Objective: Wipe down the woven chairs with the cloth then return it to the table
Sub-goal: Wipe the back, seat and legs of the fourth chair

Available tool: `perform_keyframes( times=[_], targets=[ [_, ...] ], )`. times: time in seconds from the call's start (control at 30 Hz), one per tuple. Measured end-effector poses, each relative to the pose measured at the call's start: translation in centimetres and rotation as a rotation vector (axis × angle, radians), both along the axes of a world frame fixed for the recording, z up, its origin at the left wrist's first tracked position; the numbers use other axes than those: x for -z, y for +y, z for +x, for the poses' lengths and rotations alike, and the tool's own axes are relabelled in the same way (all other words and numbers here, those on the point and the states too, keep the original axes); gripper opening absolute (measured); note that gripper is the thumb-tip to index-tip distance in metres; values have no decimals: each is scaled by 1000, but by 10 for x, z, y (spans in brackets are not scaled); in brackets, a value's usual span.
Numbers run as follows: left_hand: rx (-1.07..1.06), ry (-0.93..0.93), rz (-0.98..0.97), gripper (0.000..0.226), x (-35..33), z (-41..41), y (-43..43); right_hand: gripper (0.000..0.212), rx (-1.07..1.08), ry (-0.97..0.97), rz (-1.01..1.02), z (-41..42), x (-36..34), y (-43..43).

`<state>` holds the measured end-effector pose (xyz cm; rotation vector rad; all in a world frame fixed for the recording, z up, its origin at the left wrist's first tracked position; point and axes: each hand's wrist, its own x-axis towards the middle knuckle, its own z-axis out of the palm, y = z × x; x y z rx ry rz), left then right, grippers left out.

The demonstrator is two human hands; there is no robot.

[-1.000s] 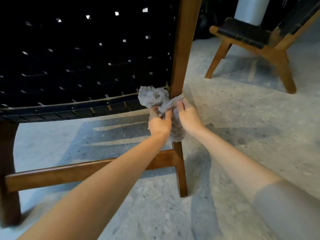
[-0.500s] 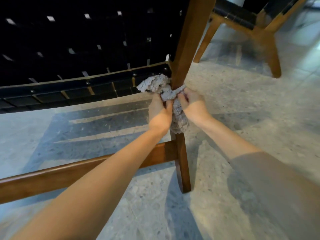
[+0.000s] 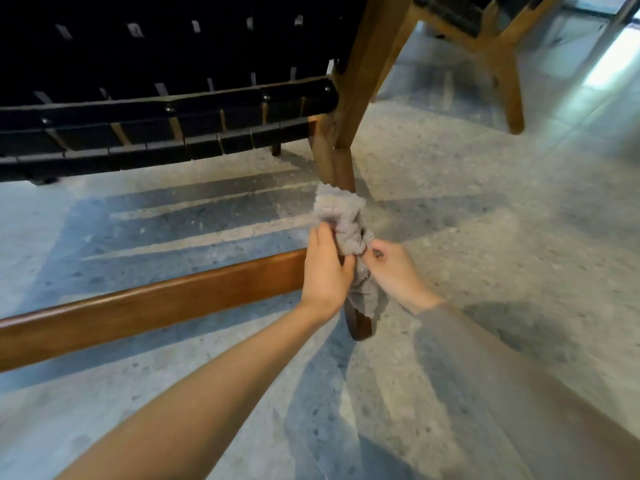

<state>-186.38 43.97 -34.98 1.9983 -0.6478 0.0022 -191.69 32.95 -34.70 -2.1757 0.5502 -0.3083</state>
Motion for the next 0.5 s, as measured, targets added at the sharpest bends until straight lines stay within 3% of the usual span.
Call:
perform_keyframes(
  times=[0.1, 0.23, 0.5],
  targets=[
    [67, -126, 4, 33, 13, -19, 9, 25, 40, 71, 18, -18, 23, 5],
    [96, -112, 32, 34, 39, -44, 15, 21, 69, 206, -6, -43, 49, 12],
    [108, 283, 165, 24, 75, -68, 26, 24, 89, 332, 65, -81, 67, 20]
  ],
)
